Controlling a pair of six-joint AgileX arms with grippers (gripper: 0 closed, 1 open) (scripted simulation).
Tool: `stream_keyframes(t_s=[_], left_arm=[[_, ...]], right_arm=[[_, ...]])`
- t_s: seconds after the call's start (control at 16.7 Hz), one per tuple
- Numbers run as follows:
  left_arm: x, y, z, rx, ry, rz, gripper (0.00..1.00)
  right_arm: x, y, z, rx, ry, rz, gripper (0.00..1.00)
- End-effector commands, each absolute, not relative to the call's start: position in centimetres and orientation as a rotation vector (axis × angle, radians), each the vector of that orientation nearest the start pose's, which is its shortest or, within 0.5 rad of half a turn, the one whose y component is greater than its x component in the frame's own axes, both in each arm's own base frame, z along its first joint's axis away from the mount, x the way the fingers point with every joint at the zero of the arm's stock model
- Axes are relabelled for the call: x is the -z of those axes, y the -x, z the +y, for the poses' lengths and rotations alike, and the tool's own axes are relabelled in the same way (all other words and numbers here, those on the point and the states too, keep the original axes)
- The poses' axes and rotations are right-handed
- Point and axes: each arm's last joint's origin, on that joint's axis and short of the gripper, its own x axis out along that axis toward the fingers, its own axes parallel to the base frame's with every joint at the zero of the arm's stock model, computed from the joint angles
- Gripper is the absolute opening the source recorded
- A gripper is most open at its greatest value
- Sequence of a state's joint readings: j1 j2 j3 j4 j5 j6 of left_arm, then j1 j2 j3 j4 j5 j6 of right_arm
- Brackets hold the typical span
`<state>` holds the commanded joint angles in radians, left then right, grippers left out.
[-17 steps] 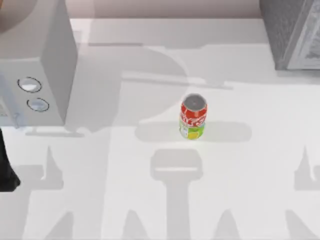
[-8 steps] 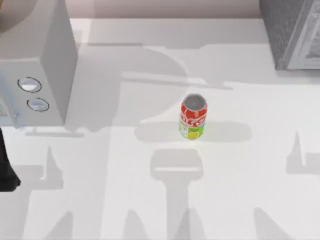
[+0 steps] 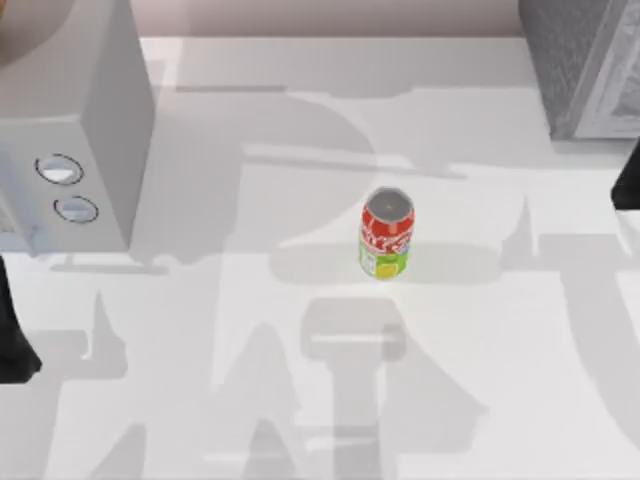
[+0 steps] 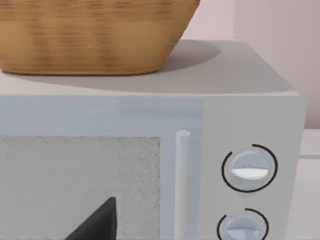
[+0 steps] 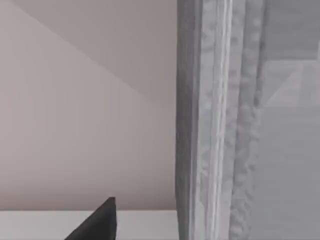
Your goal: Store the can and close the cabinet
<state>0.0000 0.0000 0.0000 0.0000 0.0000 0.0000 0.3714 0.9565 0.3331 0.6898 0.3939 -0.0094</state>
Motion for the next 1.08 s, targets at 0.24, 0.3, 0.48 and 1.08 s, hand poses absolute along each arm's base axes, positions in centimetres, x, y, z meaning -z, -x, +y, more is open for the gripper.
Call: stream_keyframes(t_s=[0.24, 0.3, 0.48, 1.08], left_arm=[[-16.0, -10.6, -0.1, 0.0, 0.0, 0.0, 1.0], [-16.0, -10.6, -0.1, 0.0, 0.0, 0.0, 1.0], [-16.0, -10.6, -0.1, 0.0, 0.0, 0.0, 1.0], [-16.0, -10.6, -0.1, 0.0, 0.0, 0.0, 1.0]], right_arm=[[-20.4, -23.7, 12.2, 0.017, -0.001, -0.046, 1.0], [-19.3, -24.5, 13.8, 0.016, 0.0, -0.041, 1.0], [-15.0, -25.6, 18.7, 0.015, 0.003, -0.027, 1.0], [-1.7, -22.3, 26.9, 0.01, 0.003, -0.006, 1.0]])
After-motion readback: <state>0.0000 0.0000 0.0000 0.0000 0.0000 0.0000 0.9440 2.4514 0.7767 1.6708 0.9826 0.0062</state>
